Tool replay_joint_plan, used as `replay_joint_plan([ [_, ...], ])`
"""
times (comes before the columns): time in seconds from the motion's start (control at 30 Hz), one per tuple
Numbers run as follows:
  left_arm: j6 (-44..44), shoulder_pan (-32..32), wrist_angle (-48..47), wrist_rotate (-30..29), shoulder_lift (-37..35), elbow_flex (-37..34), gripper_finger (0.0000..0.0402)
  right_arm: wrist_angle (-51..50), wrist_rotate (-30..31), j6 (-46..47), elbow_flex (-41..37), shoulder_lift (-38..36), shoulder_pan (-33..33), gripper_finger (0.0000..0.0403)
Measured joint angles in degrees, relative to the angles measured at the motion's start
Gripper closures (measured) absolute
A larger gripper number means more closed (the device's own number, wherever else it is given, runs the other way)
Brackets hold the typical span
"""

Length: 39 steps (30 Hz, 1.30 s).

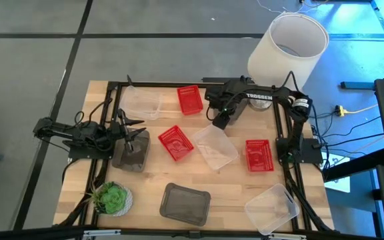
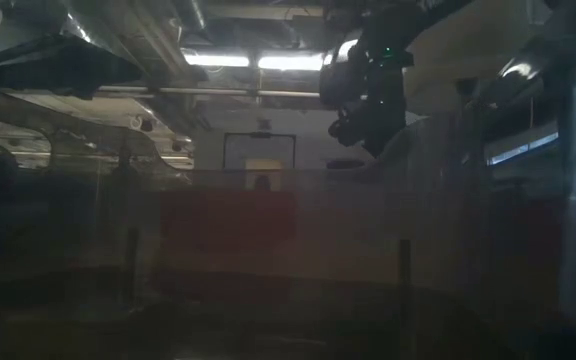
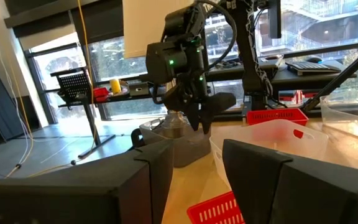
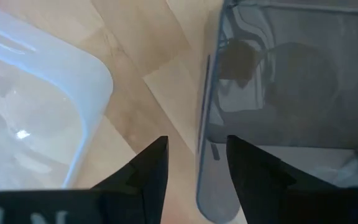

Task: Stack baskets by color
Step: Stack the top black bin on the bottom black bin

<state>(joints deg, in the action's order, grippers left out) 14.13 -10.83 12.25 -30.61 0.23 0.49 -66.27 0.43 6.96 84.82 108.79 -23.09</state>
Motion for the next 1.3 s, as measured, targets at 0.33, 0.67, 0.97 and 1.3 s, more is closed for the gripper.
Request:
replay_joint_plan([
  [0.33,0.0,0.0,0.0,0.0,0.0,0.0,0.0269,0.9,6.9,-2.7,0.0,2.9,0.0,0.024],
  [0.67,0.0,0.0,0.0,0.0,0.0,0.0,0.0269,1.0,6.8,-2.7,0.0,3.2,0.0,0.0261],
  [0.97,0.0,0.0,0.0,0.0,0.0,0.0,0.0269,1.4,4.0,-3.0,0.0,3.2,0.0,0.0337],
  [1.3,0.0,0.0,0.0,0.0,0.0,0.0,0.0269,1.3,7.9,-4.1,0.0,3.3,0.0,0.0399],
])
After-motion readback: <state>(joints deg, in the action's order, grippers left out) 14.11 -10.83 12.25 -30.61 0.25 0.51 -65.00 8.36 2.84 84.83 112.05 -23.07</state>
